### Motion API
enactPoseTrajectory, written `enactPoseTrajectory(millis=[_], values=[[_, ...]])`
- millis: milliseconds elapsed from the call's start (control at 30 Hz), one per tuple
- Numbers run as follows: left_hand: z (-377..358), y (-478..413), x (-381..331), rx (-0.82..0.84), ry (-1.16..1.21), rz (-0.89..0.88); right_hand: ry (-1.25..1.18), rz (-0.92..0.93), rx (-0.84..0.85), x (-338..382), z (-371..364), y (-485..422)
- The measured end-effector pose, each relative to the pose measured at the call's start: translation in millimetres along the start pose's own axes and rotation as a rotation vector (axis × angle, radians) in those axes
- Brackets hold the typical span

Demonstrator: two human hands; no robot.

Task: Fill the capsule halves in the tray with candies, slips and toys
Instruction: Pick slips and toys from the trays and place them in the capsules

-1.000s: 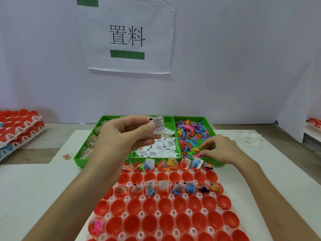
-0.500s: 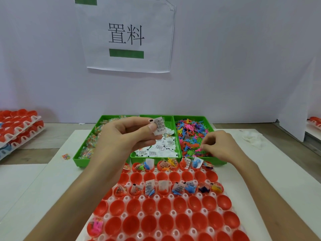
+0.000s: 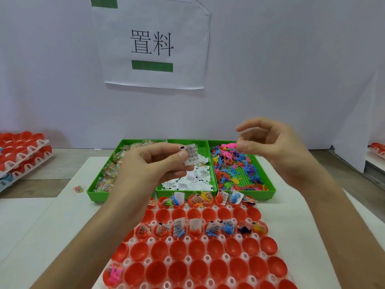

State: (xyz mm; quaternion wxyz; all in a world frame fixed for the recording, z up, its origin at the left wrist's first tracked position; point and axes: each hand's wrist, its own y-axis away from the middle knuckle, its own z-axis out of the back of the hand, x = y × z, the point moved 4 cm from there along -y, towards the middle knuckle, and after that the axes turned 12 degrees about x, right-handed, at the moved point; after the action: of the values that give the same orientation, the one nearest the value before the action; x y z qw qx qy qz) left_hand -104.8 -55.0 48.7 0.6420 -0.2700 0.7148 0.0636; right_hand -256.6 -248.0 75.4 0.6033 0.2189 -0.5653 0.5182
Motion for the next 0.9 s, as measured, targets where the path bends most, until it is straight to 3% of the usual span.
enactPoseTrajectory(millis=[100, 167, 467, 667, 900], values=[[-2, 2, 1, 0.002, -0.013, 0.005, 0.029, 0.065, 0.189, 33, -25, 8], [-3, 3, 1, 0.001, -0.047, 0.000, 0.123, 0.083, 0.228, 47, -36, 13], [-14, 7, -7, 0.149, -0.332, -0.003, 0.473, 0.099, 0.147, 53, -59, 13], [-15, 7, -10, 0.216, -0.399, 0.041, 0.480, 0.123, 0.152, 52, -63, 12], [-13, 7, -8, 0.225, -0.418, 0.064, 0.279, 0.104, 0.251, 54, -65, 13]])
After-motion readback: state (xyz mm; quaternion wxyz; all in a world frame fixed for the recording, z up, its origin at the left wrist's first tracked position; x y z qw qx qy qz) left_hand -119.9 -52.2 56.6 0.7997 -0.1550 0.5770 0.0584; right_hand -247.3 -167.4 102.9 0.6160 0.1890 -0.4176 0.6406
